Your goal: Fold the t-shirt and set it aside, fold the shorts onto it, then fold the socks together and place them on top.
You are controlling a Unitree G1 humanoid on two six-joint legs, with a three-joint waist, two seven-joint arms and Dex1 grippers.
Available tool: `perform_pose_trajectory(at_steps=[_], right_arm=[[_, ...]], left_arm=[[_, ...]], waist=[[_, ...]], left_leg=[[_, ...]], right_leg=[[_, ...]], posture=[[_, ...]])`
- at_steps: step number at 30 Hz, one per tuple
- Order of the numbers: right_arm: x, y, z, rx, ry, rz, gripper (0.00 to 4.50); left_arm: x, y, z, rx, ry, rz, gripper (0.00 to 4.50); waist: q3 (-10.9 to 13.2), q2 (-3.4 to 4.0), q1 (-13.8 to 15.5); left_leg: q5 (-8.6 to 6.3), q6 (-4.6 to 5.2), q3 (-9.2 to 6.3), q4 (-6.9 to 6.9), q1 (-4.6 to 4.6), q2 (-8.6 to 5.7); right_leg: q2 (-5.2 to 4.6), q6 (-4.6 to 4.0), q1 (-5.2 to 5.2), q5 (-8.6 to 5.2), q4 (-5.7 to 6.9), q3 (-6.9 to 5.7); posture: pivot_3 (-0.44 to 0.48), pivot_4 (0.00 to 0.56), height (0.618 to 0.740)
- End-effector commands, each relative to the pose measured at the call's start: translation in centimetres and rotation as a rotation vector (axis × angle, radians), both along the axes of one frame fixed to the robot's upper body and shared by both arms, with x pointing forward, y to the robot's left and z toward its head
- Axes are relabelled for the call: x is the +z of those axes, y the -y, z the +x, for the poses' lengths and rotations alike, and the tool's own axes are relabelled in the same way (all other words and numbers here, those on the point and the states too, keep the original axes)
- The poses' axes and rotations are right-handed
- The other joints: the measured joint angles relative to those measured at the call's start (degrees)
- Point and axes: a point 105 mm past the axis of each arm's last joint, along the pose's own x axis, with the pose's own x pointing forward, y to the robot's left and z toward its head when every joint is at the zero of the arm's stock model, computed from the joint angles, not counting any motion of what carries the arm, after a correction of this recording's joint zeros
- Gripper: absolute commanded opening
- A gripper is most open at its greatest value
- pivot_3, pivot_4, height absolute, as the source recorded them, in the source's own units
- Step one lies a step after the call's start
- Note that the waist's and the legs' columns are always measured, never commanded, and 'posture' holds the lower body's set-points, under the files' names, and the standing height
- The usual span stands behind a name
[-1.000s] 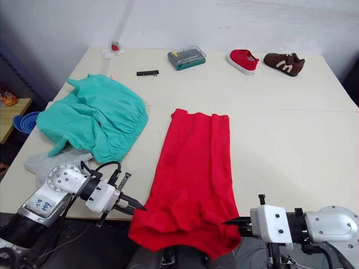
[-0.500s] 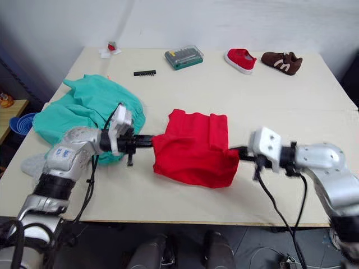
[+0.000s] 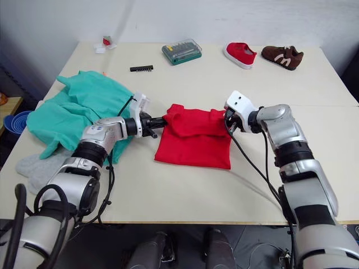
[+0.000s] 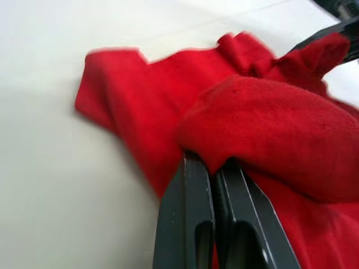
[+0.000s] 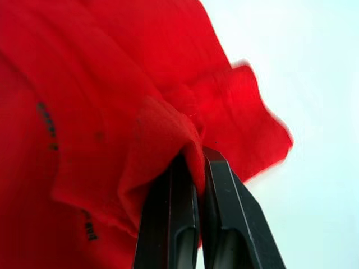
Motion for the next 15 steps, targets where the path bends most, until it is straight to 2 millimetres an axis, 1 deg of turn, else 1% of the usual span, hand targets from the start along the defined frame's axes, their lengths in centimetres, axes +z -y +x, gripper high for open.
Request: perform_pose_trajectory(at_steps=[1, 4, 7, 9, 10, 12, 13, 15], right_arm=[[0.7, 1.8, 0.5, -0.125, -0.051, 0.067, 0.04], [0.6, 2.2, 0.5, -0.175, -0.102, 0.114, 0.04], [0.8, 1.9, 0.4, -0.170, -0.124, 0.149, 0.71], [0.9, 1.9, 0.5, -0.163, -0.112, 0.141, 1.33], [1.0, 1.9, 0.5, -0.163, -0.102, 0.142, 1.72], [1.6, 1.8, 0.7, -0.170, -0.075, 0.177, 2.34], [2.0, 1.5, 0.8, -0.165, -0.067, 0.208, 2.75], [2.7, 1.0, 0.8, -0.144, -0.053, 0.246, 3.41]], left_arm=[[0.5, 0.1, 0.7, 0.041, 0.007, 0.003, 0.00], [0.3, 0.3, 0.9, 0.073, -0.037, -0.004, 0.00], [0.3, 0.1, 1.1, 0.103, -0.078, -0.020, 0.67], [0.2, 0.0, 1.1, 0.104, -0.084, -0.013, 1.25], [0.2, -0.1, 1.1, 0.103, -0.079, 0.000, 1.59], [0.3, -0.4, 1.0, 0.088, -0.074, 0.014, 2.14], [0.5, -0.5, 0.9, 0.073, -0.067, 0.018, 2.50], [1.1, -0.8, 0.8, 0.048, -0.053, 0.013, 3.09]], waist=[[0.0, 0.00, 0.0], [0.0, 0.00, -0.1], [0.0, 0.00, -0.6], [0.0, 0.00, -1.1], [0.0, 0.00, -1.2], [0.0, 0.00, -1.4], [0.0, 0.00, -1.4], [0.0, 0.00, -1.4]], left_leg=[[0.06, -0.01, 0.00, 0.00, 0.00, 0.00], [0.19, -0.06, 0.00, 0.06, 0.02, 0.01], [0.24, -0.14, -0.01, 0.06, 0.10, 0.02], [0.25, -0.19, -0.02, 0.04, 0.12, 0.02], [0.25, -0.20, -0.02, 0.02, 0.12, 0.01], [0.24, -0.22, 0.00, 0.00, 0.14, 0.01], [0.24, -0.23, 0.02, -0.02, 0.15, 0.01], [0.25, -0.25, 0.05, -0.02, 0.17, 0.03]], right_leg=[[-0.02, 0.02, 0.01, 0.01, 0.00, 0.00], [-0.08, 0.08, 0.01, 0.04, 0.06, 0.04], [-0.14, 0.08, 0.01, 0.04, 0.21, 0.11], [-0.25, 0.07, -0.02, 0.04, 0.31, 0.27], [-0.24, 0.07, -0.04, 0.04, 0.33, 0.29], [-0.13, 0.07, -0.04, 0.04, 0.34, 0.28], [-0.12, 0.07, -0.05, 0.04, 0.34, 0.27], [-0.09, 0.07, -0.06, 0.03, 0.34, 0.28]], posture=[[0.000, 0.150, 0.740], [0.000, 0.150, 0.740], [0.000, 0.150, 0.740], [0.000, 0.150, 0.740], [0.000, 0.150, 0.740], [0.000, 0.150, 0.740], [0.000, 0.150, 0.740], [0.000, 0.150, 0.740]])
